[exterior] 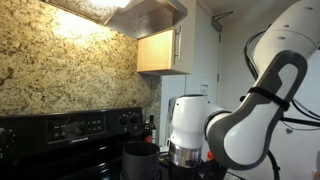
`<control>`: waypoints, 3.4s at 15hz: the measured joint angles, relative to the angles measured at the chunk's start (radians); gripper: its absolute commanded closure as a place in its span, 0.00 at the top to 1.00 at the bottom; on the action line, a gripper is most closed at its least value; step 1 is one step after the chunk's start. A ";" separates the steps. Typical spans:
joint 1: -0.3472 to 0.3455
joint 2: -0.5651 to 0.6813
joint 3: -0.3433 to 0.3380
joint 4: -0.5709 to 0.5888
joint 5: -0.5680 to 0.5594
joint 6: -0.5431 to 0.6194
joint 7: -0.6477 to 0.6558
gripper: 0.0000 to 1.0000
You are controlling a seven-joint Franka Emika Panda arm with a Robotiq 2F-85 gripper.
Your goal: Remove the lid from the pot and put it on the stove then put the wooden spoon in the pot
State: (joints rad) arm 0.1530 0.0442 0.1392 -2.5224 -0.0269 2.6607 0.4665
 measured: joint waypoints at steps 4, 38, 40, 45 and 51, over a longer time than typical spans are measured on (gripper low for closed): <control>0.029 0.032 0.006 -0.101 0.019 0.170 0.094 1.00; 0.231 -0.033 -0.156 -0.039 -0.619 0.105 0.651 0.11; 0.236 -0.094 -0.150 0.013 -0.716 -0.033 0.694 0.11; 0.180 -0.204 -0.028 0.130 -0.729 -0.245 0.677 0.25; 0.157 -0.179 -0.015 0.120 -0.715 -0.243 0.677 0.11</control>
State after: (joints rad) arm 0.3102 -0.1353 0.1245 -2.4023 -0.7415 2.4176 1.1435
